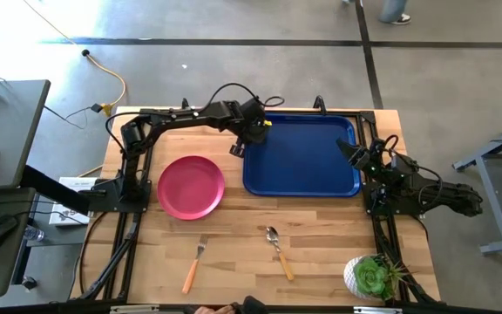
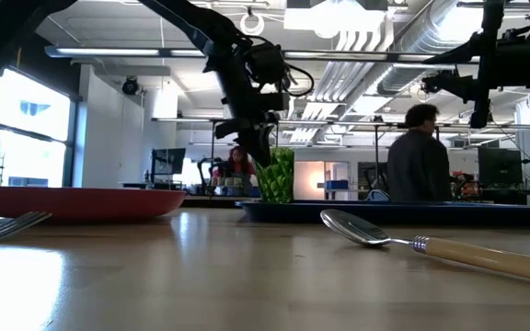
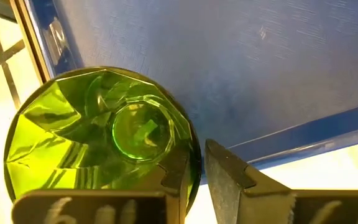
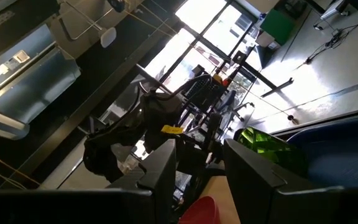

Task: Pick and place plate/cup/fork/spoon on tray
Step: Put the green cup on the blue tray, then put the orange spoon on the blue tray

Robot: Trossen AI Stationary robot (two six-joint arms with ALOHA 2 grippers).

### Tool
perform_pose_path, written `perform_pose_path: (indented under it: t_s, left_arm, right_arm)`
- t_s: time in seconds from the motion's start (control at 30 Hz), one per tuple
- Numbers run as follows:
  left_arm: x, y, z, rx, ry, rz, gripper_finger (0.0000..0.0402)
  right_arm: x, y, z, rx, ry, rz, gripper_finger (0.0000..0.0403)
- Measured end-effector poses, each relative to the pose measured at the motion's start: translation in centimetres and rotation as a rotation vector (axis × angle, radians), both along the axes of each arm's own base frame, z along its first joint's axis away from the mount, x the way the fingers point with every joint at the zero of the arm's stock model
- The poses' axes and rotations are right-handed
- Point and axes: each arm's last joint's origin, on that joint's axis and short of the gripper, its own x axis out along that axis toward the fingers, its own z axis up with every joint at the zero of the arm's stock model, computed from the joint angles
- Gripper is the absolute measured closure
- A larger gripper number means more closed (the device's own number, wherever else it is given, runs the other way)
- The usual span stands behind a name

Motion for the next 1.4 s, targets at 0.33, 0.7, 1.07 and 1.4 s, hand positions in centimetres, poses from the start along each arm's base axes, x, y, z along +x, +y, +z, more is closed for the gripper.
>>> perform_pose_path:
  t_s: [0.33,0.7,1.07,1.4]
  left_arm:
    - [0.3,0.1,0.2,0.018,-0.034,0.001,0.0325]
    - [0.5,0.3,0.4,0.050,-0.054,0.013,0.0317]
    - [0.5,0.3,0.8,0.043,-0.084,0.050,0.0317]
    - [1.2,0.7,4.0,0.076,-0.141,0.075,0.0317]
  right_arm:
    - [0.1,0.1,0.0,-0.007,0.000,0.042,0.0277]
    - [0.1,0.1,0.0,0.001,-0.005,0.046,0.0277]
    - [0.1,0.1,0.0,-0.004,-0.001,0.045,0.0277]
    - [0.1,0.1,-0.1,-0.002,0.010,0.045,0.0277]
